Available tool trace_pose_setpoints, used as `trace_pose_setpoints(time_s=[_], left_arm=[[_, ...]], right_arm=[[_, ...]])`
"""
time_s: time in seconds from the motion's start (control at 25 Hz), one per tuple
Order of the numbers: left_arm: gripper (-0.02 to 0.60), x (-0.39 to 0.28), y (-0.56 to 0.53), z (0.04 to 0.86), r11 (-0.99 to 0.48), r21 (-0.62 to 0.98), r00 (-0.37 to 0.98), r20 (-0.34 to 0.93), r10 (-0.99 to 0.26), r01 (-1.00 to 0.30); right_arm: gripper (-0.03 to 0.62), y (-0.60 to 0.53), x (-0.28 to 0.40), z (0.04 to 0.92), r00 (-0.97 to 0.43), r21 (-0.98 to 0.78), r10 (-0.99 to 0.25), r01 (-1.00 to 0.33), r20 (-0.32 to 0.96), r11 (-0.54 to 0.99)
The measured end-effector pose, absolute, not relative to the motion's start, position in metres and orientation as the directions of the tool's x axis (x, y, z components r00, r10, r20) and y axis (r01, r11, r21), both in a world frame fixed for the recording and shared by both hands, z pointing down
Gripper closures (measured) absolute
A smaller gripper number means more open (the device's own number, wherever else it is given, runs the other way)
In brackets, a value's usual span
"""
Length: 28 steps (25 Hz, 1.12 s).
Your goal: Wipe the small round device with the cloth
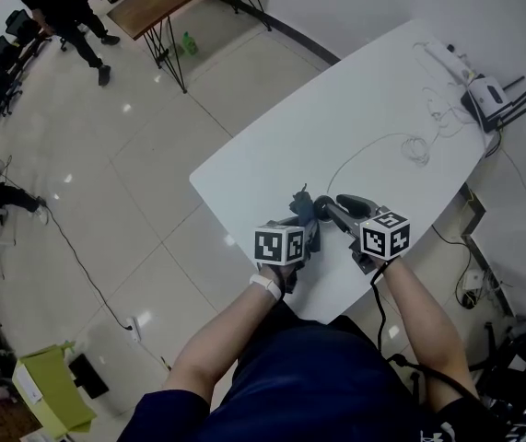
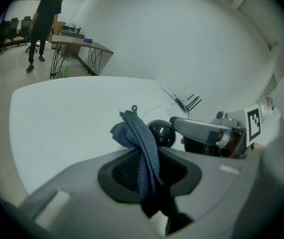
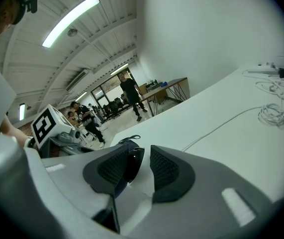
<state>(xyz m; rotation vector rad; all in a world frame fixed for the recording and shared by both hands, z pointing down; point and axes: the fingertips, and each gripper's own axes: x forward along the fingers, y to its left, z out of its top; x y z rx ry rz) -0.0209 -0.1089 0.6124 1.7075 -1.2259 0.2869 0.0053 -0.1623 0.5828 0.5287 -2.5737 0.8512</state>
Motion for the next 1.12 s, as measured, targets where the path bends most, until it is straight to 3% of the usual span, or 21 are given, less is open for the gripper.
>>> trace_pose_setpoints(time_s=[0.32, 0.64, 0.76, 0.84, 0.96, 1.12], left_arm=[[0.489, -0.023, -0.112, 0.581, -0.21, 0.289, 0.355, 0.688, -0.633, -0.934], [0.489, 0.005, -0.11, 0.572, -0.467, -0.028, 0.306, 0.721, -0.622, -0.884], [0.489, 0.003, -0.109, 0.569, -0.416, 0.072, 0.348, 0.685, -0.64, -0.907], [0.489, -0.009, -0.109, 0.564, -0.279, 0.275, 0.392, 0.627, -0.674, -0.92], [0.489, -0.037, -0.103, 0.574, -0.012, 0.549, 0.394, 0.583, -0.711, -0.836], [0.489, -0.046, -0.085, 0.622, 0.172, 0.654, 0.392, 0.621, -0.679, -0.737]], right_arm=[[0.45, -0.163, 0.005, 0.584, -0.859, -0.482, -0.227, -0.455, 0.459, 0.748], [0.45, -0.163, 0.005, 0.584, -0.86, -0.486, -0.226, -0.454, 0.457, 0.747], [0.45, -0.163, 0.005, 0.583, -0.861, -0.49, -0.225, -0.455, 0.457, 0.744], [0.451, -0.162, 0.005, 0.583, -0.86, -0.488, -0.225, -0.455, 0.459, 0.745], [0.451, -0.163, 0.004, 0.583, -0.859, -0.486, -0.226, -0.455, 0.459, 0.746], [0.45, -0.163, 0.005, 0.582, -0.861, -0.49, -0.227, -0.455, 0.455, 0.743]])
